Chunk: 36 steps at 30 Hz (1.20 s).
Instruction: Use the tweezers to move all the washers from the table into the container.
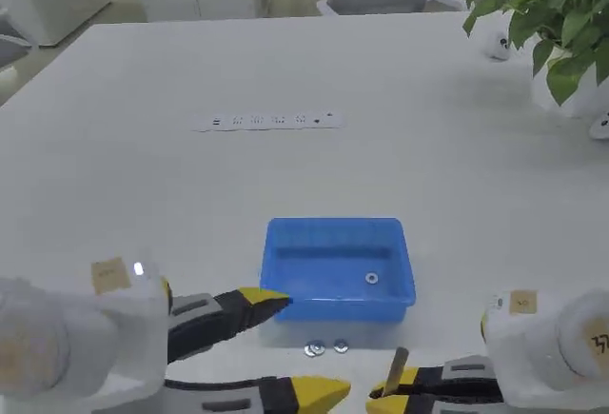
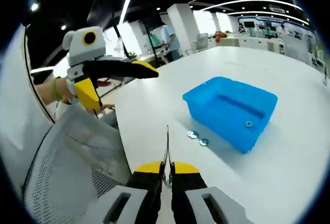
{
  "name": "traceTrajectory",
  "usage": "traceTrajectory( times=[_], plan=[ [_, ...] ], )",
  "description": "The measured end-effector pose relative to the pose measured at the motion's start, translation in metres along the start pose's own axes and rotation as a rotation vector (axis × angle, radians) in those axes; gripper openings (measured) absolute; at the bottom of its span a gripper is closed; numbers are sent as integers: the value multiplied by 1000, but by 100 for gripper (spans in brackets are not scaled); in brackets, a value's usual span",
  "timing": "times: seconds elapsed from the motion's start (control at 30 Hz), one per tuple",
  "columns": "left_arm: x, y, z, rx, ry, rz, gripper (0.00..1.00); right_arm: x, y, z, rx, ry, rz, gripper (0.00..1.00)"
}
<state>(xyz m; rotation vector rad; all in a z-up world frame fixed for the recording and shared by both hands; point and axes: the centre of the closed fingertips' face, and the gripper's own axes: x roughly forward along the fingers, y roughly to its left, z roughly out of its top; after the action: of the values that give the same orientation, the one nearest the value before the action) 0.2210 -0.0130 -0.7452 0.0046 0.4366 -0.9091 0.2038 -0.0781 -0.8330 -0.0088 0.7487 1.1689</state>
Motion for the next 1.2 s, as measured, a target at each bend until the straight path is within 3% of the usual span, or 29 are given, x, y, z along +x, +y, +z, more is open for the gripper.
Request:
traceTrajectory(
  times=[0.17, 0.27, 0.4, 0.5, 0.63, 0.73, 0.93, 1.1, 1.2],
  plan=[
    [-34, 28, -7, -59, -63, 182, 73, -9, -5, 15, 94, -98, 18, 2],
    [-46, 41, -12, -77, -94, 282, 78, -14, -10, 21, 108, -111, 6, 2],
    [-54, 49, -17, -57, -114, 374, 87, -22, -16, 40, 119, -148, -13, 2],
    [-58, 58, -11, 18, -121, 435, 91, -27, -22, 56, 124, -171, -27, 2],
    [-61, 61, -16, 17, -109, 452, 94, -28, -28, 75, 95, -181, -47, 2],
    [-63, 63, -13, -5, -141, 454, 97, -26, -33, 87, 91, -192, -54, 2],
    [-66, 67, -15, -2, -135, 475, 98, -19, -46, 109, 66, -205, -81, 2],
    [-68, 68, -13, 4, -144, 482, 98, -6, -65, 123, 90, -221, -104, 3],
    [-68, 68, -14, 1, -144, 483, 98, 4, -78, 123, 89, -200, -136, 3]
  ],
)
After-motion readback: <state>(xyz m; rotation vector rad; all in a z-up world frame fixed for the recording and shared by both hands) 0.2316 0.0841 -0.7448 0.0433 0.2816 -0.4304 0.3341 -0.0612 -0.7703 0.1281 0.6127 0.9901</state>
